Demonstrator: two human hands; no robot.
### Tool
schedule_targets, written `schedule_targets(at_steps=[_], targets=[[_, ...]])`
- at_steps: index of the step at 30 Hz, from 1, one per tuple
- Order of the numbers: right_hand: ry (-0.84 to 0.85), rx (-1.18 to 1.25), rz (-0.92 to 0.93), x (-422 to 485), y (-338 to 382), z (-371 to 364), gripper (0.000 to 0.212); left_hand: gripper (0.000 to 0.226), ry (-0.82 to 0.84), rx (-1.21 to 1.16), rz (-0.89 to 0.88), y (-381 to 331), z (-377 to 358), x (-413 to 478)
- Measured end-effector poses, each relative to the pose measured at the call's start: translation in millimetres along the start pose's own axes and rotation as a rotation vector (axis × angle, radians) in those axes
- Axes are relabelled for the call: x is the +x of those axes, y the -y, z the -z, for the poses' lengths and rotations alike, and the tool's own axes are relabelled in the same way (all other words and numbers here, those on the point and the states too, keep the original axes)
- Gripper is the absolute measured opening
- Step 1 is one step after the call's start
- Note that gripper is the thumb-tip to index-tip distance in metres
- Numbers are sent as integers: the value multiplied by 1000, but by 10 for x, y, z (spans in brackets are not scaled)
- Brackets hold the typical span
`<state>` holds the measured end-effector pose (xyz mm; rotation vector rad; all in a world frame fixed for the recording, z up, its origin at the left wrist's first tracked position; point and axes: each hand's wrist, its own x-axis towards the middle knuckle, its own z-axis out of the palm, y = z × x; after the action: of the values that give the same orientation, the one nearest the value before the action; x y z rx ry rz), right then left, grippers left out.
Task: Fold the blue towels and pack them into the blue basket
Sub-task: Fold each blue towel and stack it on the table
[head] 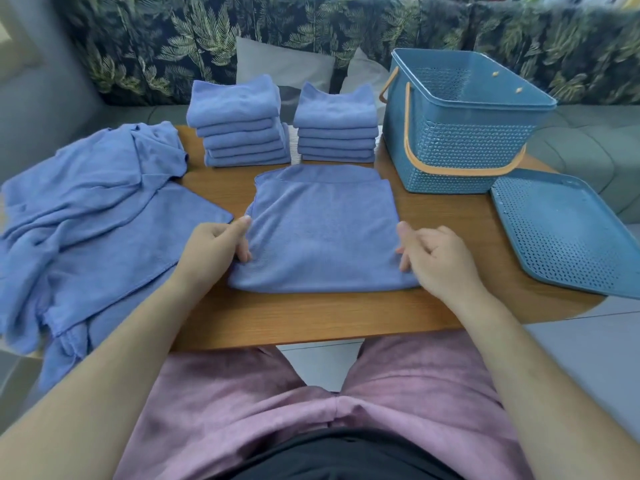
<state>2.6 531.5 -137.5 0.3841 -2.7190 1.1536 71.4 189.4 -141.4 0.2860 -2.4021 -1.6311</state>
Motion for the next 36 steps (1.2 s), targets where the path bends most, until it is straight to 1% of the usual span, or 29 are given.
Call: schedule_targets(at_steps=[1,2,3,4,5,6,7,8,9,10,12,15,16,17,18,19,20,22,23,25,28,30,33,35,36], targets=[[-14,-146,131,-7,59,-55,58,53,5,102,-42,-26,-27,-10],[-20,-241,230,-15,134,-129,47,46,6,207,-106,-58,-66,-12],[15,-297,281,-23,202,-215,39,36,8,307,-185,-95,-120,-8],[83,-350,285,-33,260,-300,40,30,19,409,-262,-115,-187,3],[179,-391,268,-53,283,-387,48,33,54,526,-318,-125,-259,7],[277,-427,234,-76,285,-458,55,42,108,636,-341,-104,-322,16],[338,-450,208,-103,275,-507,57,52,161,726,-345,-74,-373,15],[364,-457,192,-125,261,-525,58,58,202,790,-337,-47,-413,11],[354,-462,190,-137,258,-510,57,59,224,835,-338,-42,-436,4],[344,-470,196,-149,287,-462,55,56,220,865,-352,-53,-441,1],[368,-508,232,-164,396,-350,48,43,184,839,-381,-138,-418,-19],[441,-521,229,-246,565,-237,35,32,156,744,-377,-210,-397,-76],[436,-503,212,-282,600,-237,34,29,131,740,-403,-196,-410,-113],[396,-478,221,-308,617,-253,34,28,106,756,-442,-148,-432,-144],[330,-463,263,-317,610,-290,31,33,93,794,-459,-102,-465,-167],[289,-457,302,-318,589,-334,26,45,109,834,-440,-65,-503,-180],[297,-452,304,-311,570,-371,33,57,154,863,-387,-48,-540,-187],[412,-467,236,-300,519,-437,58,71,261,885,-269,-48,-622,-204],[464,-482,206,-304,488,-458,64,73,287,893,-244,-53,-648,-213],[509,-498,202,-309,457,-453,65,74,267,917,-268,-81,-638,-237],[472,-484,215,-282,432,-363,57,70,199,999,-374,-139,-599,-292],[425,-467,213,-258,416,-359,47,59,158,927,-390,-140,-602,-299],[248,-398,291,-186,501,-543,29,45,0,756,-321,-79,-544,-179],[174,-358,365,-45,676,-753,28,49,-97,697,-246,-27,-438,-40],[171,-342,390,55,782,-868,30,54,-110,672,-208,-2,-388,21]])
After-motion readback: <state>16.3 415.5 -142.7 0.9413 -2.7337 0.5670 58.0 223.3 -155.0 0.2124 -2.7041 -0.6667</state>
